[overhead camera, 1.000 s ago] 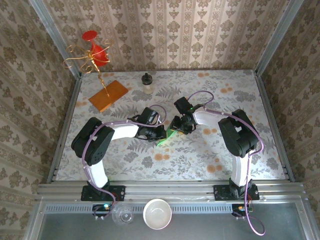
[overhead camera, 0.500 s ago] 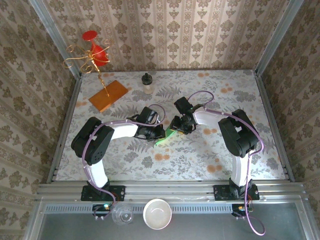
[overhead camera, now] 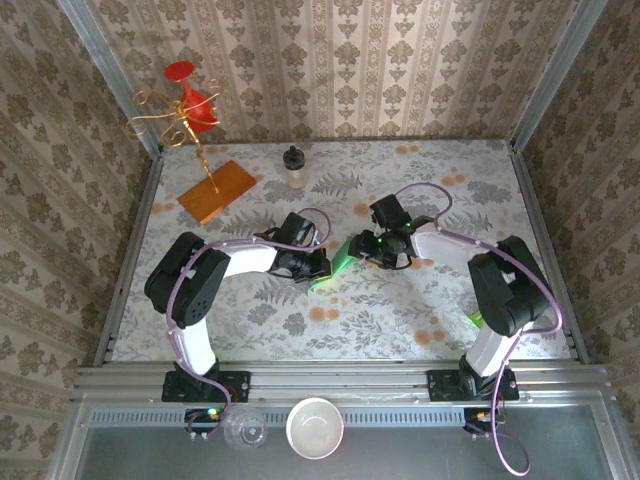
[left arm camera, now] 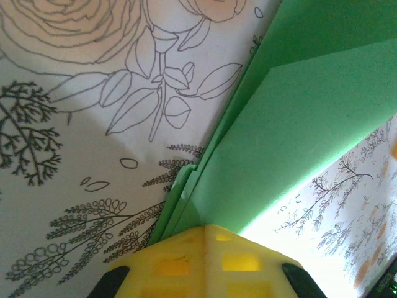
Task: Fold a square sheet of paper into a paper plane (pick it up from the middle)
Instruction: Fold the wing for the fifth time at the center of the table.
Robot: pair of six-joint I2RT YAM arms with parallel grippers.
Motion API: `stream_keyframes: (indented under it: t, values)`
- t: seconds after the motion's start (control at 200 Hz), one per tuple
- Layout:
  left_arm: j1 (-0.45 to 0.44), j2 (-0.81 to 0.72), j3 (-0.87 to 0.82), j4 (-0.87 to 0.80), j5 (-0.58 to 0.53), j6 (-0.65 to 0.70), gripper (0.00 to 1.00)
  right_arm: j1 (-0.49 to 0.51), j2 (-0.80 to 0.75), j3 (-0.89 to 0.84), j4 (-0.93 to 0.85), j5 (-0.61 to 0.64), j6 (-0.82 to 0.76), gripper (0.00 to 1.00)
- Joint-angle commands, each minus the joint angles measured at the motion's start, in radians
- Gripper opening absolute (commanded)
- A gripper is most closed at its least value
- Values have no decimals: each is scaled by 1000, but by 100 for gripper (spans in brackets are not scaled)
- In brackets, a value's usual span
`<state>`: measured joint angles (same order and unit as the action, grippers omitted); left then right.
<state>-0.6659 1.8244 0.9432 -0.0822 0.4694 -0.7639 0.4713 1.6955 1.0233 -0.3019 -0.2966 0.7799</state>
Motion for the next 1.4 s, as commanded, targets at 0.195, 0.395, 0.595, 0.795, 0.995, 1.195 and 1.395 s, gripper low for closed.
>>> stream_keyframes:
  t: [0.195,0.395,0.595,0.795,0.995,1.195,1.395]
  values:
    - [8,34,4,-65,-18,-1,6,77,2,15,120,-105,-3,33]
    - [9,24,-3,-58,-12,-12,6,84,96,62,156,-99,15,23]
    - [16,9,-23,-24,7,-40,5,71,170,93,145,-63,21,19]
    - [24,-1,-38,4,37,-60,6,58,217,97,124,-37,20,18]
    - [32,-5,-43,19,55,-71,6,52,241,98,111,-22,16,18]
    - [38,-21,-37,27,81,-60,7,49,266,125,66,-10,1,17]
    - [38,-99,-40,29,74,-41,11,49,286,158,-1,10,-11,18]
